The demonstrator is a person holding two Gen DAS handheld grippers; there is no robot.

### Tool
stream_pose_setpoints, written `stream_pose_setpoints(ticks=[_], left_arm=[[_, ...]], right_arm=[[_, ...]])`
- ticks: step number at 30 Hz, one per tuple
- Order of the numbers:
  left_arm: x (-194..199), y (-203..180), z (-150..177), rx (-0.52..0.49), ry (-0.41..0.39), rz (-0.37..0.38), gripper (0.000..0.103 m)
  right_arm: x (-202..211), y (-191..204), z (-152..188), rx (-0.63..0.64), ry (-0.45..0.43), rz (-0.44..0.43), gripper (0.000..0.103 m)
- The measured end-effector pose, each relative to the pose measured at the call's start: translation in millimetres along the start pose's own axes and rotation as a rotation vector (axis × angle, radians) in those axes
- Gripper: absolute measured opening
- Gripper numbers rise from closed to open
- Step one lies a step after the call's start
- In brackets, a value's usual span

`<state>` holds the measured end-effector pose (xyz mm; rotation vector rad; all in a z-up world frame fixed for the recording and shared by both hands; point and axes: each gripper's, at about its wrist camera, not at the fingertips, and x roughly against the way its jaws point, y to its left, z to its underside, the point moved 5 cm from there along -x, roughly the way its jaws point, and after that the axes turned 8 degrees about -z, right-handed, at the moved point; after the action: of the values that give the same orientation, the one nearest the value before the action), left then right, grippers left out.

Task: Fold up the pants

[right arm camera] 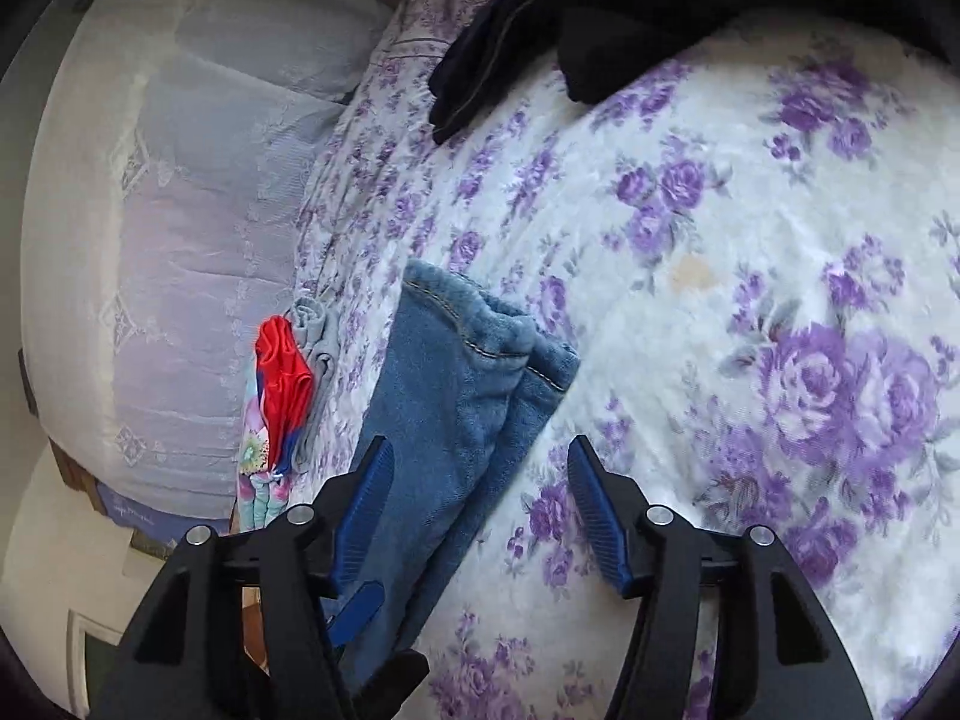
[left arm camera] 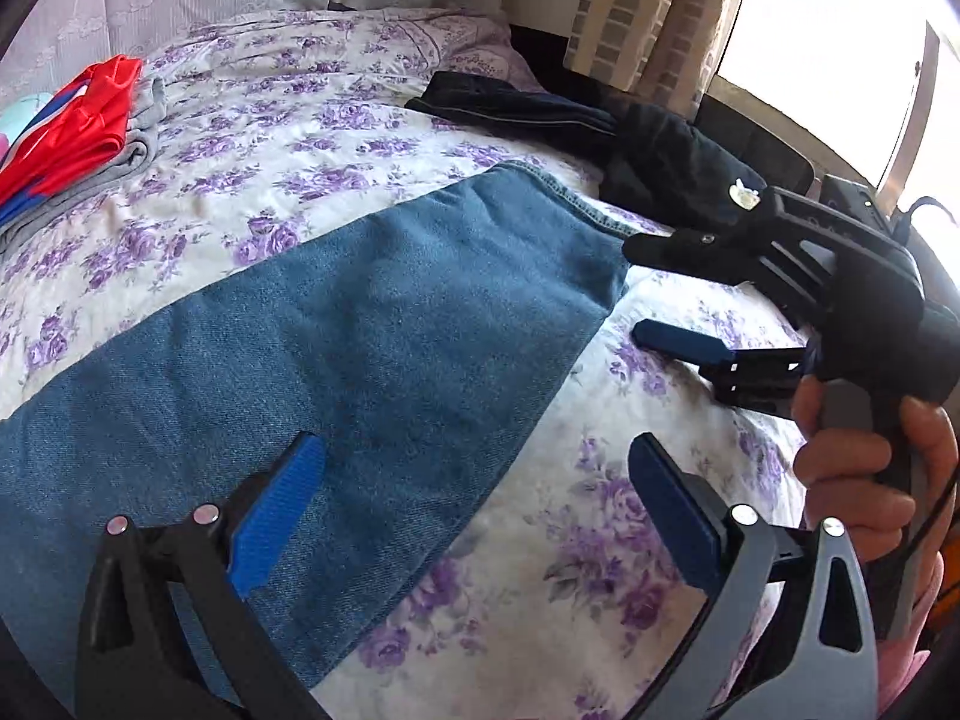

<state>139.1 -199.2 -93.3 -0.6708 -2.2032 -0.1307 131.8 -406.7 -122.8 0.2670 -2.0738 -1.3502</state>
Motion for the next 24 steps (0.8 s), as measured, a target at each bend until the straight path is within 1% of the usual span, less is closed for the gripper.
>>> stream_pose_setpoints(ticks=[1, 4, 11, 12, 15, 17, 18, 20, 21, 22, 23, 24], left_arm=[[-1, 0, 0, 0.002, 0.0, 0.005, 0.099], [-1, 2, 1, 0.005, -0.002, 0.016, 0.099], [2, 1, 1, 0.003, -0.023, 0.026, 0.099], [5, -1, 2, -0.002, -0.033, 0.036, 0.099], [15, -12, 5, -0.035, -0.053, 0.106, 0.099], [19, -19, 6, -0.063, -0.072, 0.121, 0.099], [19, -23, 8, -0.088, -0.074, 0.111, 0.099], [9, -28, 12, -0.121, -0.031, 0.09, 0.099], [5, -30, 14, -0.136, -0.013, 0.077, 0.099], [5, -31, 14, -0.145, -0.014, 0.071, 0.099], [6, -32, 14, -0.151, -0.019, 0.073, 0.099], [6, -32, 15, -0.151, -0.018, 0.072, 0.099]], right_arm=[[-2, 0, -2, -0.006, 0.004, 0.002, 0.064], [-15, -2, -9, -0.021, 0.001, 0.019, 0.064], [-33, 3, -17, 0.025, -0.012, 0.057, 0.064], [-35, 4, -17, 0.038, -0.009, 0.062, 0.065], [-36, 8, -16, 0.072, 0.006, 0.07, 0.065], [-36, 7, -15, 0.083, 0.013, 0.062, 0.061], [-35, 6, -15, 0.087, 0.017, 0.06, 0.059], [-34, 4, -15, 0.091, 0.027, 0.046, 0.057], [-34, 4, -16, 0.096, 0.035, 0.037, 0.054], [-34, 3, -17, 0.106, 0.044, 0.03, 0.052], [-35, 2, -17, 0.113, 0.049, 0.032, 0.046], [-35, 1, -17, 0.12, 0.056, 0.038, 0.043]])
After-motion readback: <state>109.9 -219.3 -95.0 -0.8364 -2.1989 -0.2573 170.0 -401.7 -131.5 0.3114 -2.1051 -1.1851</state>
